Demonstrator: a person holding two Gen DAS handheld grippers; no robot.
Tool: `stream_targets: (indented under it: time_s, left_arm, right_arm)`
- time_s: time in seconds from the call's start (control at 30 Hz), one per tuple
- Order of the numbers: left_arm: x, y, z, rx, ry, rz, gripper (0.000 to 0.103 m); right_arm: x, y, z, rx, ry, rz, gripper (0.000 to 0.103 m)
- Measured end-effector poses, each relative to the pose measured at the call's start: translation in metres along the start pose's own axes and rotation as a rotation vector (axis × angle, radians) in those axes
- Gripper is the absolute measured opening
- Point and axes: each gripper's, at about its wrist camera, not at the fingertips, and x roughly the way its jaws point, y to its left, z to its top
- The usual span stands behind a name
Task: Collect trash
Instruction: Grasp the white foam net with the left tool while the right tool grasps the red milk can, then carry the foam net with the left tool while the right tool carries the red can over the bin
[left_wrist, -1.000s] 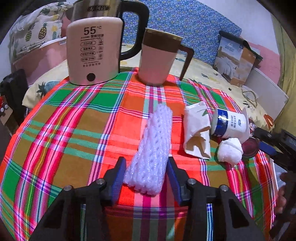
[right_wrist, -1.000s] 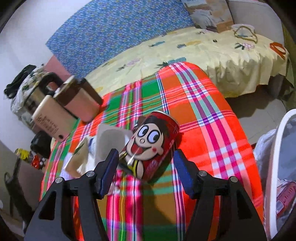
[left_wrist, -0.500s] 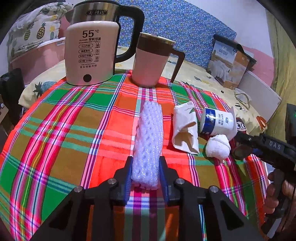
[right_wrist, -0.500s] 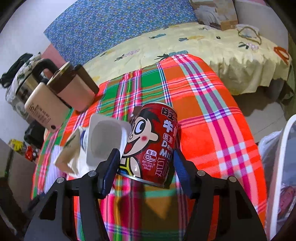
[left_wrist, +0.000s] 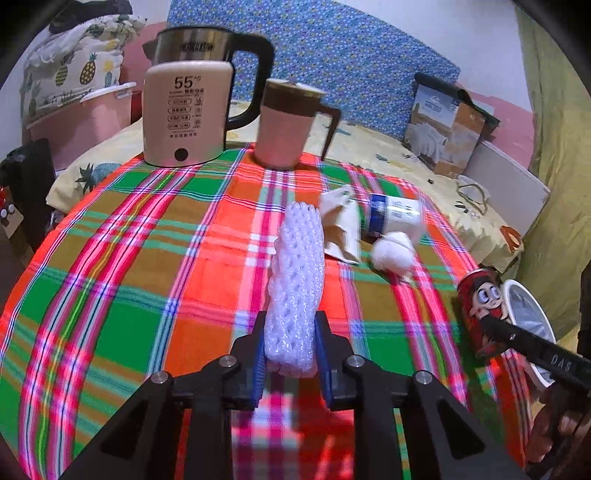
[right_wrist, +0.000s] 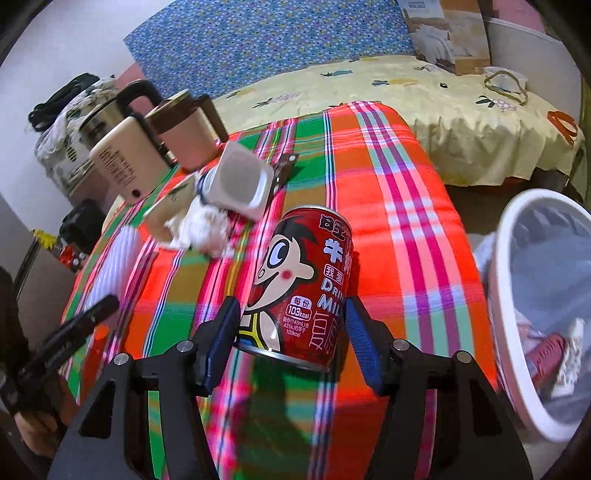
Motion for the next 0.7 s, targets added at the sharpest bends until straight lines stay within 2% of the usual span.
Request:
stream_targets:
  time_s: [0.33, 0.7]
  left_arm:
    - [-0.038, -0.042, -0.052, 0.031, 0.015, -0.014, 0.023]
    - [-0.072, -0.087, -0.074, 0.109, 0.001, -0.016, 0.023]
  right_arm:
    - [-0.04, -0.001, -0.033, -0.069, -0.041, 0.015, 0.057]
    - [-0.056, -0.006, -0.055, -0.091, -0.059, 0.041, 0.056]
